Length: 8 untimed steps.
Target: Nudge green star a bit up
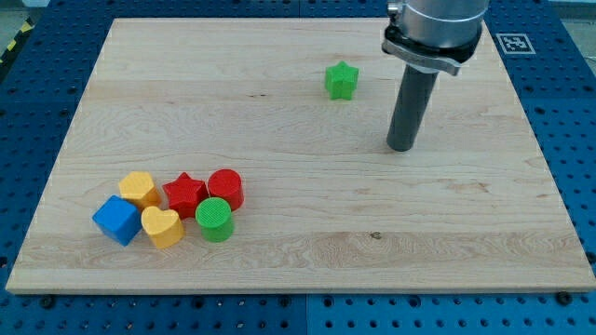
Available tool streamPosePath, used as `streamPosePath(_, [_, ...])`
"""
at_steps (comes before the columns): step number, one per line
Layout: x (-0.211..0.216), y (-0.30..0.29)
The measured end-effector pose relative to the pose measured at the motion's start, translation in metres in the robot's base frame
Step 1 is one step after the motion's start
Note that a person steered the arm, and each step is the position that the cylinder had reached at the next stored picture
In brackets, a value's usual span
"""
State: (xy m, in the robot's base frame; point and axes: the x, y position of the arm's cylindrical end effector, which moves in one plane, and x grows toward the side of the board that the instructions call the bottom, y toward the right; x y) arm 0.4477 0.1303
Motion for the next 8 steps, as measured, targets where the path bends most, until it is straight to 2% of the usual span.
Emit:
streamPosePath(2, [0.000,0.035])
streamPosePath(8, [0.000,0.041])
